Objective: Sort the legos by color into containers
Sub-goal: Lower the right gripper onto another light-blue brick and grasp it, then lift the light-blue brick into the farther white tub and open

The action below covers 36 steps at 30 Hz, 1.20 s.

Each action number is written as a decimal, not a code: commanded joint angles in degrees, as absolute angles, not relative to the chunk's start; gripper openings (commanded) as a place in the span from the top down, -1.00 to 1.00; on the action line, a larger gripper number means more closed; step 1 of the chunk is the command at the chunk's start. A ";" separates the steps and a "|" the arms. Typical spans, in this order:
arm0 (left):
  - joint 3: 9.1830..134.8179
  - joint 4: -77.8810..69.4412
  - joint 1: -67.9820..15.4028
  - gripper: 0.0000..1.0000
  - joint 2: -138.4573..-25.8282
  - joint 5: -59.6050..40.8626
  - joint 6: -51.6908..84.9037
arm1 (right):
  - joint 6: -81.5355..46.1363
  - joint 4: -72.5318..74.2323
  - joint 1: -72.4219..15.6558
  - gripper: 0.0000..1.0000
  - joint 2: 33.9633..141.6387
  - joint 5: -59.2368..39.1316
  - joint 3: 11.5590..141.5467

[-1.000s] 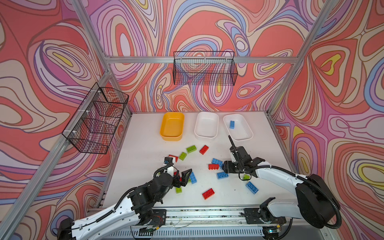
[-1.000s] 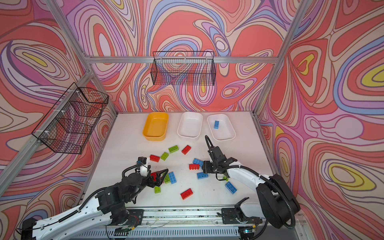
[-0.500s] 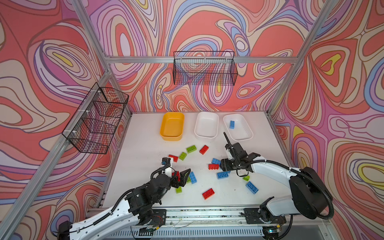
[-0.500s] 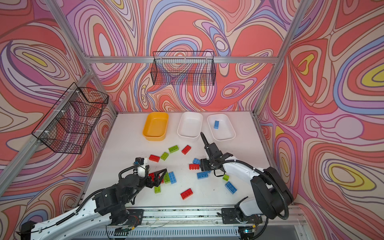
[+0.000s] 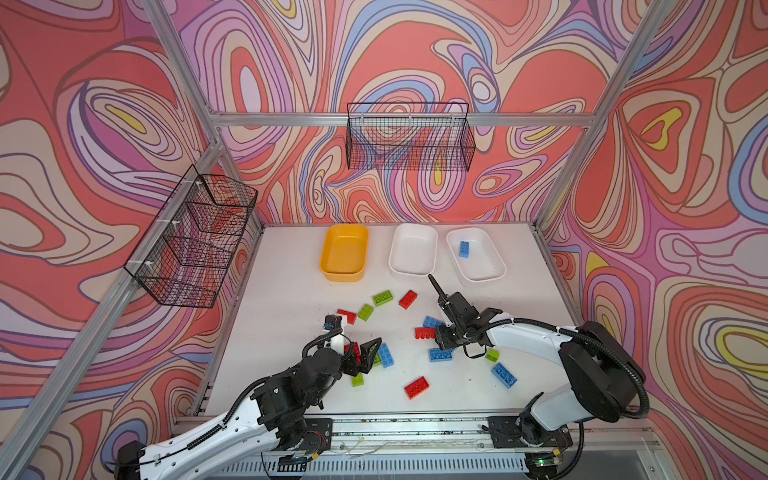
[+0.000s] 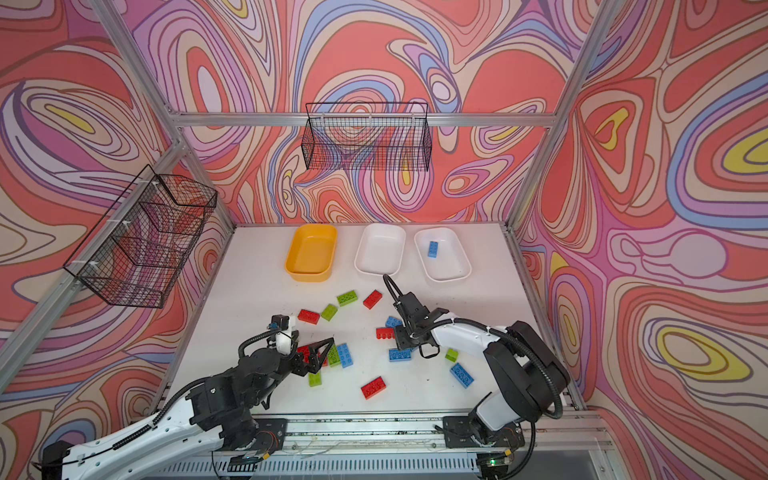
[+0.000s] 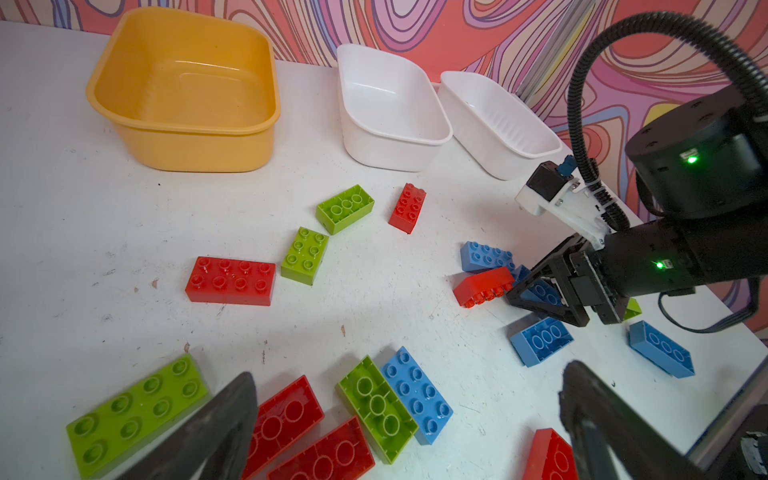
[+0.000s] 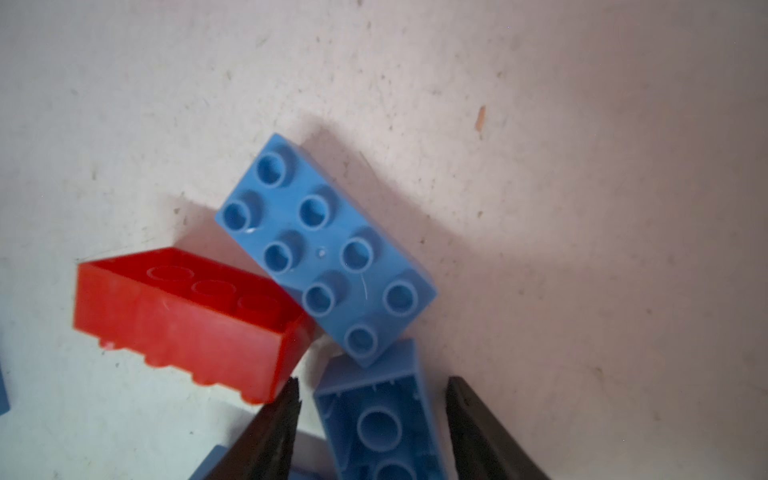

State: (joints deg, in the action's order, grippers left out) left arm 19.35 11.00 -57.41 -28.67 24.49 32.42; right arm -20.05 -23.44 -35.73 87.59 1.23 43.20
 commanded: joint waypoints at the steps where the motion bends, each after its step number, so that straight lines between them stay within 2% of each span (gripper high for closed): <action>1: 19.16 12.95 -57.66 -1.00 -27.23 25.67 32.91 | -22.69 -25.75 -35.95 -0.07 88.53 4.85 42.82; 3: 19.00 13.31 -57.66 -1.00 -26.52 25.92 32.93 | -23.60 -26.27 -35.95 0.05 88.16 5.76 42.69; 6: 18.73 13.36 -57.66 -1.00 -25.79 26.04 32.87 | -24.03 -26.10 -35.95 0.40 87.33 6.23 42.41; 11: 18.87 12.08 -57.66 -1.00 -27.43 25.16 31.85 | -24.48 -27.87 -35.86 0.56 85.25 9.31 44.66; 14: 20.40 10.39 -57.66 -1.00 -31.25 24.09 29.99 | -23.44 -29.53 -34.54 0.57 83.82 11.63 48.61; 18: 23.33 6.02 -57.66 -1.00 -38.51 22.33 26.50 | -20.03 -29.72 -28.37 0.58 84.42 11.50 54.59; 23: 32.69 2.02 -57.48 -1.00 -52.95 15.50 20.71 | -17.20 -27.84 -20.55 0.58 89.32 10.67 64.25; 29: 44.28 -0.31 -53.45 -1.00 -68.38 6.48 17.51 | -15.14 -25.27 -14.20 0.57 103.11 9.48 78.11; 33: 45.26 -5.55 -46.36 -1.00 -72.69 -2.63 22.65 | -15.66 -24.66 -10.98 0.58 114.12 8.47 88.37; 36: 46.28 -5.47 -44.46 -1.00 -74.72 -3.26 23.08 | -15.38 -25.45 -9.48 0.57 121.62 9.00 96.45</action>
State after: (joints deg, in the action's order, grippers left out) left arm 44.64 -3.38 -45.65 -73.47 1.80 21.71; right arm -16.16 -24.62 -10.85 117.23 8.95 90.83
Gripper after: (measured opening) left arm 0.999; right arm 0.316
